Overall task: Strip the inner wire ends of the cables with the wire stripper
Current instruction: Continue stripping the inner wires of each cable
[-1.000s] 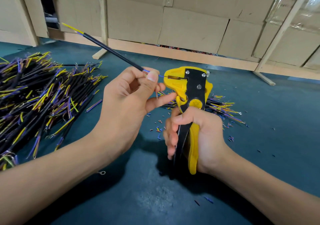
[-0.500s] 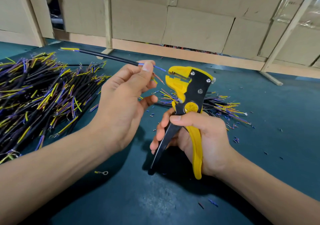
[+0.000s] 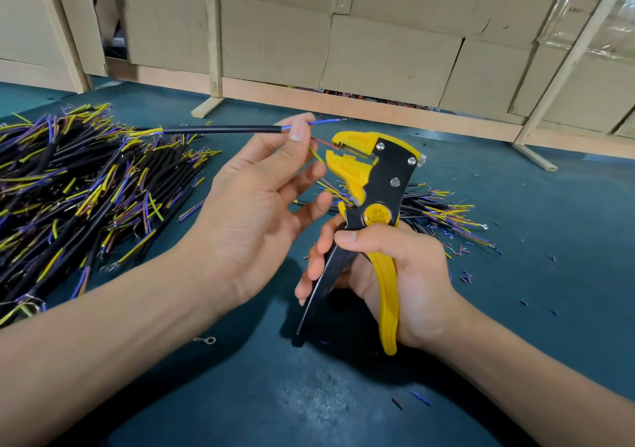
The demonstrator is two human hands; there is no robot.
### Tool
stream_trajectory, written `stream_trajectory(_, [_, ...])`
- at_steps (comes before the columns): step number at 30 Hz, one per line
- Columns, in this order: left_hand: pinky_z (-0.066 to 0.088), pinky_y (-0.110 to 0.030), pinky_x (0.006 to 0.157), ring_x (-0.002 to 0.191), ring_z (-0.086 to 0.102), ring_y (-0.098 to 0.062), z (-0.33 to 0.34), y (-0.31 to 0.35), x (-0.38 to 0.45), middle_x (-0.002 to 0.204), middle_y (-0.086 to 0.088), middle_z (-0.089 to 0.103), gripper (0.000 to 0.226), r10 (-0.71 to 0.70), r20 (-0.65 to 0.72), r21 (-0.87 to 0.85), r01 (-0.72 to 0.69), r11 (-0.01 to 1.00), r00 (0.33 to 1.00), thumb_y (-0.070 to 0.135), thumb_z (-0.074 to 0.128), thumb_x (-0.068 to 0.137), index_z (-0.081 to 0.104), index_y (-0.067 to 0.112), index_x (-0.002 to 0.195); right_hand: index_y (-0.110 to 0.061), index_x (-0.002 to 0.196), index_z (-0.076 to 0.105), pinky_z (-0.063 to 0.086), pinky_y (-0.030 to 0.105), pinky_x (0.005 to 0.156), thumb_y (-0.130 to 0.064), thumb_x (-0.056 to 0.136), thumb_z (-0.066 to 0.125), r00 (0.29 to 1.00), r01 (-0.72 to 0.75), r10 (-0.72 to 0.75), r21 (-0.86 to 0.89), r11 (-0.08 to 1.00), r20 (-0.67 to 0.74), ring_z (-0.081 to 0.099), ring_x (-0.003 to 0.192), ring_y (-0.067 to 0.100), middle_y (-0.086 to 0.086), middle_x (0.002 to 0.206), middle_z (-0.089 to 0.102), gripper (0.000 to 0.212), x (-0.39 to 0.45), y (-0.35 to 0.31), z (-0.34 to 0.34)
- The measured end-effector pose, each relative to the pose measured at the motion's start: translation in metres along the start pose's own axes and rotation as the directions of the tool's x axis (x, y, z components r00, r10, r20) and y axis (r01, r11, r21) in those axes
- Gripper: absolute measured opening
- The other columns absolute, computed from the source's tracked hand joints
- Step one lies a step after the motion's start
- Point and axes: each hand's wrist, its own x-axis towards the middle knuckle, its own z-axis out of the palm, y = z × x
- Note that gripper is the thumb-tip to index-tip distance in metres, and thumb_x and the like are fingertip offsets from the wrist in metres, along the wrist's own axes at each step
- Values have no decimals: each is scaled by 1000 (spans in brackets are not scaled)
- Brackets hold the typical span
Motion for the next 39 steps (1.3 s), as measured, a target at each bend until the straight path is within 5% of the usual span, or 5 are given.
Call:
stream_trajectory(26, [60, -36, 77, 87, 60, -15, 1, -8, 1, 76, 3, 59, 11, 4, -22, -116, -7, 993, 1000, 25, 67, 91, 78, 22, 88, -5, 75, 68, 58, 50, 71, -19, 74, 60, 1000, -3, 3, 47, 999, 9, 68, 68, 41, 20, 71, 64, 16, 2, 2, -2])
stream_trajectory(39, [59, -34, 77, 73, 65, -11, 3, -8, -1, 72, 2, 55, 12, 13, -20, -83, -14, 996, 1000, 24, 66, 93, 77, 20, 91, -2, 77, 61, 55, 53, 70, -19, 67, 63, 1000, 0, 1, 63, 998, -22, 66, 64, 42, 21, 70, 61, 19, 3, 2, -1])
